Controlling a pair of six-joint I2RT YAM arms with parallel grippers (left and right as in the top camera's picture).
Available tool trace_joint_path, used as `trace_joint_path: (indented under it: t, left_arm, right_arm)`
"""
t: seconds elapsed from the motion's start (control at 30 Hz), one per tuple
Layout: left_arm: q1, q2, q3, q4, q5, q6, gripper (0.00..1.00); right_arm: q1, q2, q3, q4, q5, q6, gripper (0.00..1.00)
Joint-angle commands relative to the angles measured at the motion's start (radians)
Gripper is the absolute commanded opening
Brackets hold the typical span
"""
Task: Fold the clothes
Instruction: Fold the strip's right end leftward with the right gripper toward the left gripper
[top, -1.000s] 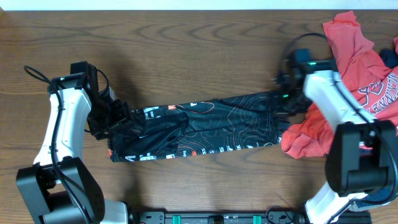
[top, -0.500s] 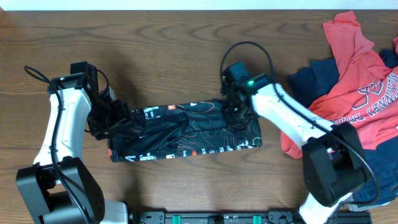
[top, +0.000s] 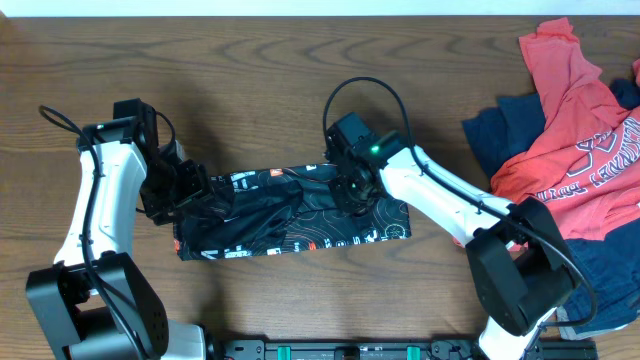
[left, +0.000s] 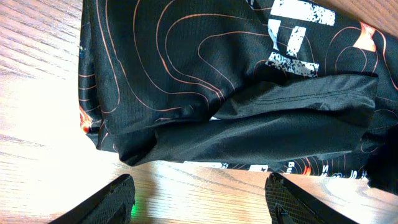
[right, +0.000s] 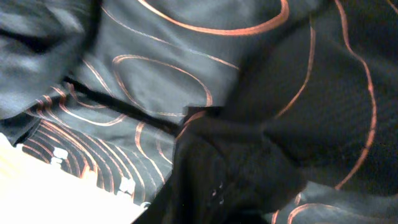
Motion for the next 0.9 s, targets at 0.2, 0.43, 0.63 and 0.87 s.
trace_joint_path:
  t: [0.2, 0.43, 0.63, 0.87]
  left_arm:
    - [0.001, -0.009, 0.018, -0.003, -0.012, 0.02, 0.69]
    - [0.001, -0.009, 0.018, -0.003, -0.012, 0.02, 0.69]
    - [0.001, -0.009, 0.018, -0.002, -0.012, 0.02, 0.69]
    - [0.001, -0.009, 0.018, -0.002, -0.012, 0.02, 0.69]
  right_arm:
    - [0.012, 0.008, 0.012, 0.052, -0.148, -0.138, 0.31]
    - [-0.036, -0.016, 0.012, 0.042, 0.176, 0.076, 0.34]
    - [-0.066, -0.052, 0.013, 0.049, 0.19, 0.079, 0.39]
    - [-0.079, -0.049, 0.011, 0.061, 0.112, -0.002, 0.53]
